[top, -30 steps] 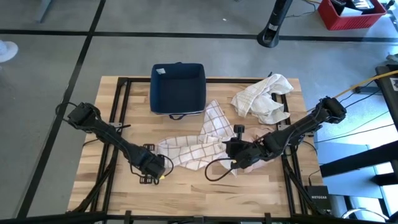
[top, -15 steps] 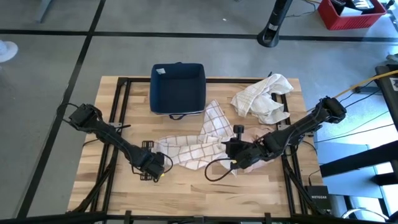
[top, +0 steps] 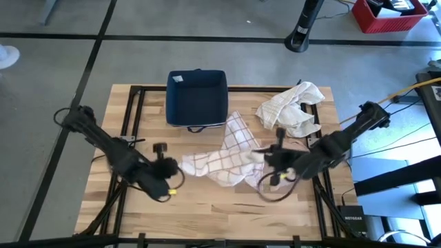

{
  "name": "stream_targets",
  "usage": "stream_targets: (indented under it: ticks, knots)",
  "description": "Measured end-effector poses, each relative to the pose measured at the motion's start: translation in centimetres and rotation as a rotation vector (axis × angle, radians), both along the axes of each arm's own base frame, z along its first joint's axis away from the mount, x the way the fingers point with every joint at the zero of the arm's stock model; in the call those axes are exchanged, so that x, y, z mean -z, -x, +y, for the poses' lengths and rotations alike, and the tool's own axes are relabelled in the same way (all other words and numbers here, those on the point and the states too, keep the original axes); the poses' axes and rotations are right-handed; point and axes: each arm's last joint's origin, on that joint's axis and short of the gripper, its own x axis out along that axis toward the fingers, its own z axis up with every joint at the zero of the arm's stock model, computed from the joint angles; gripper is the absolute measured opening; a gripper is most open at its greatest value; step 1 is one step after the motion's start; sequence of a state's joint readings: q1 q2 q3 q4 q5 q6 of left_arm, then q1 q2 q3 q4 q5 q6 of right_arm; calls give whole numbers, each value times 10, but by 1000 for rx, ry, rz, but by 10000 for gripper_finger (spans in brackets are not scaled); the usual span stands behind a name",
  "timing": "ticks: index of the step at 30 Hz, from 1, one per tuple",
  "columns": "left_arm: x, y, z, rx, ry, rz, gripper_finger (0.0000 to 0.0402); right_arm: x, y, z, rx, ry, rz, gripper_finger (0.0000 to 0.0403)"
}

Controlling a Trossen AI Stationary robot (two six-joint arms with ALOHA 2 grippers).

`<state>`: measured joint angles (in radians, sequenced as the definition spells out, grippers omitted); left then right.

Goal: Fold towel
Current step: Fold the left white patterned towel

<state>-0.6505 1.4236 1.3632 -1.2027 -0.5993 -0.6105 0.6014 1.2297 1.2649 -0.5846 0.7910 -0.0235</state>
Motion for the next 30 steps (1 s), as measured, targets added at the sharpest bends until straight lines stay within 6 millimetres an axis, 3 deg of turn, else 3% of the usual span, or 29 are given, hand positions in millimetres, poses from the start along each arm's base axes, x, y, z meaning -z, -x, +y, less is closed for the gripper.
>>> stream_targets:
  ticks: [8, 15, 24, 30]
  knots:
    - [-91, 35, 31, -73, -199, -407, 0, -74, 25, -21, 123, 86, -198, 5]
    - [-156, 60, 56, -154, -363, -651, 0, -127, 46, -37, 202, 148, -294, 5]
    - [-236, 75, 68, -155, -461, -879, 0, -178, 71, -55, 226, 179, -413, 5]
    - [-265, 89, 79, -197, -538, -968, 0, -198, 85, -64, 218, 187, -457, 5]
